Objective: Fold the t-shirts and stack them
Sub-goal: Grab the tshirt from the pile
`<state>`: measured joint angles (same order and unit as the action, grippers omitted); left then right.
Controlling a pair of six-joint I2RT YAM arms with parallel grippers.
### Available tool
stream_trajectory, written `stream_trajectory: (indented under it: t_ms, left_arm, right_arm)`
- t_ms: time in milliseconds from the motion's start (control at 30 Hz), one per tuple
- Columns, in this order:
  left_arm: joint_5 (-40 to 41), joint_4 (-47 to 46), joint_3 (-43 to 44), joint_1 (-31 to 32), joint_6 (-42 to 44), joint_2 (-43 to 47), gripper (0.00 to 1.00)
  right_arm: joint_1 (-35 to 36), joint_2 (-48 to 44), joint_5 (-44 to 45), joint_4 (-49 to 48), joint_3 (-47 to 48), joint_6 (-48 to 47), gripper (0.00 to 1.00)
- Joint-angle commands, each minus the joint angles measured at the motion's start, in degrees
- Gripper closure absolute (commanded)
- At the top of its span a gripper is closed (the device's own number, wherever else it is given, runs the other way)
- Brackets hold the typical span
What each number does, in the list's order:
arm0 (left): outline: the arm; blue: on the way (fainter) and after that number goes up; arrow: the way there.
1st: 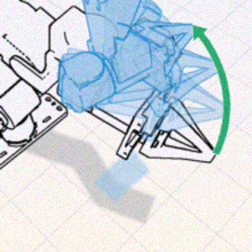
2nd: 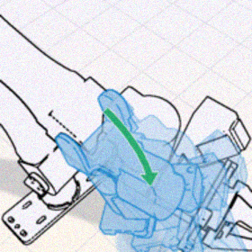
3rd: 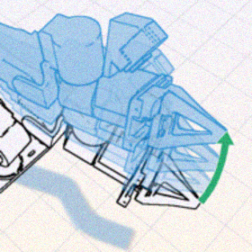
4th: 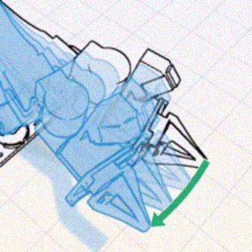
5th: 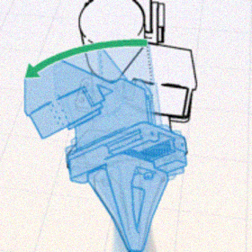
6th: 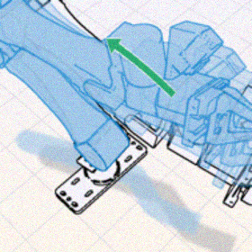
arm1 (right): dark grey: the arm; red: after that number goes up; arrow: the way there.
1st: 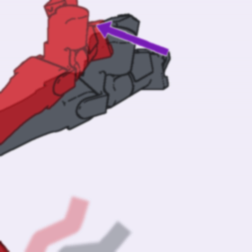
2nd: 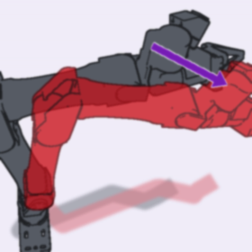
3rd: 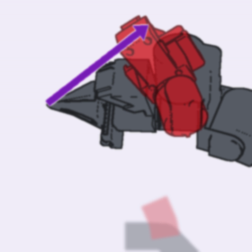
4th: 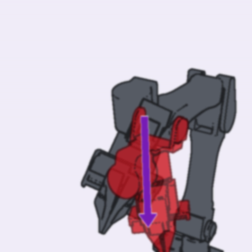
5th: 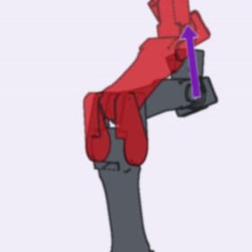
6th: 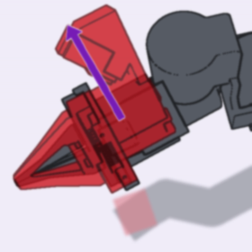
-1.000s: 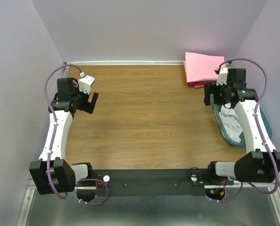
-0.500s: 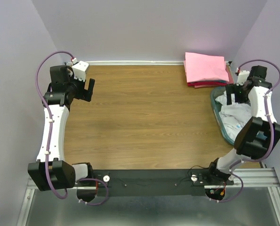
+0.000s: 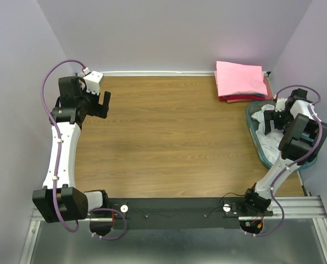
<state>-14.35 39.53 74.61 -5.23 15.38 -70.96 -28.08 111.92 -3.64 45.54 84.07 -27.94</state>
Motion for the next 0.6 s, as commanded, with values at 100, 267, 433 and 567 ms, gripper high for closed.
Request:
stream_trajectory:
  t_ms: [100, 267, 433, 567]
  left_arm:
    - [-0.77, 0.28, 0.19, 0.14, 0.18, 1.26, 0.02]
    - [-0.86, 1.78, 1.06, 0.14, 0.71, 1.26, 0.02]
    - [-0.95, 5.56, 3.95, -0.12, 1.24, 0.56, 0.02]
    - [-0.33, 5.73, 7.21, -0.48, 1.06, 1.35, 0.02]
  right_arm:
    - [-0.05, 4.88, -1.37, -4.31, -4.69, -0.36, 0.01]
    - [-0.05, 2.26, -3.65, -4.14, -7.25, -1.58, 0.43]
    - [-0.05, -7.03, -6.90, -2.92, -5.34, -3.51, 0.99]
    - [-0.05, -13.72, -12.69, 4.54, 2.74, -4.84, 0.99]
